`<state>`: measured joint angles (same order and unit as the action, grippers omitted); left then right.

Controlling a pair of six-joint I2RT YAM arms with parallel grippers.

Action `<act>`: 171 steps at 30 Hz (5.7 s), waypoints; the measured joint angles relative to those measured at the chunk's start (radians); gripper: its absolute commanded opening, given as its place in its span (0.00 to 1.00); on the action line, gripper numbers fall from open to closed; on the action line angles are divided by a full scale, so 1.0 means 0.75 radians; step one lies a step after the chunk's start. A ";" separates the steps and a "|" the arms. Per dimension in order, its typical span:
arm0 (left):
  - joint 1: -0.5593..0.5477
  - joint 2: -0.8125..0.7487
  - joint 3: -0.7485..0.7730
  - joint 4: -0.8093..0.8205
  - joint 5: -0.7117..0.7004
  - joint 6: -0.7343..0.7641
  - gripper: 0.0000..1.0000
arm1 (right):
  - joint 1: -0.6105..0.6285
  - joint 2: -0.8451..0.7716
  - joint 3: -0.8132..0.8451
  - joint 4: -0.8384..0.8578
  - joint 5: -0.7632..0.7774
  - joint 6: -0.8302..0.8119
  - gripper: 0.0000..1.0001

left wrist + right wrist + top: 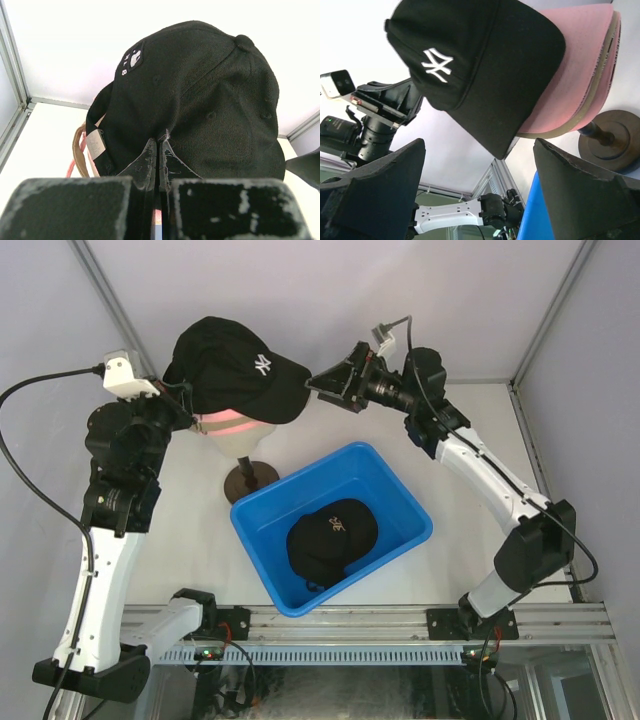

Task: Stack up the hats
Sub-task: Stack the hat on the hat.

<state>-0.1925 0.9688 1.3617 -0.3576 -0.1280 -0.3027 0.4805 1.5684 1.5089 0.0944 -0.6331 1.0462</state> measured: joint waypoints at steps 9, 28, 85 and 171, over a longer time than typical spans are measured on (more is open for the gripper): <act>0.000 -0.002 0.000 -0.004 -0.001 0.010 0.00 | 0.005 0.067 0.005 -0.002 -0.020 0.000 0.88; 0.000 -0.032 0.013 -0.054 -0.011 0.010 0.02 | 0.036 0.171 0.187 0.042 -0.091 0.000 0.88; -0.044 -0.043 0.135 -0.187 0.121 0.106 0.16 | -0.064 0.484 0.620 0.253 -0.239 0.000 0.88; -0.079 0.694 1.013 -0.184 0.164 0.186 0.62 | -0.047 0.303 0.588 -0.273 0.070 0.000 0.88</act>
<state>-0.2520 1.4895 2.1212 -0.4953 -0.0048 -0.1635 0.4450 1.7954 1.9503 -0.1101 -0.5804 1.0462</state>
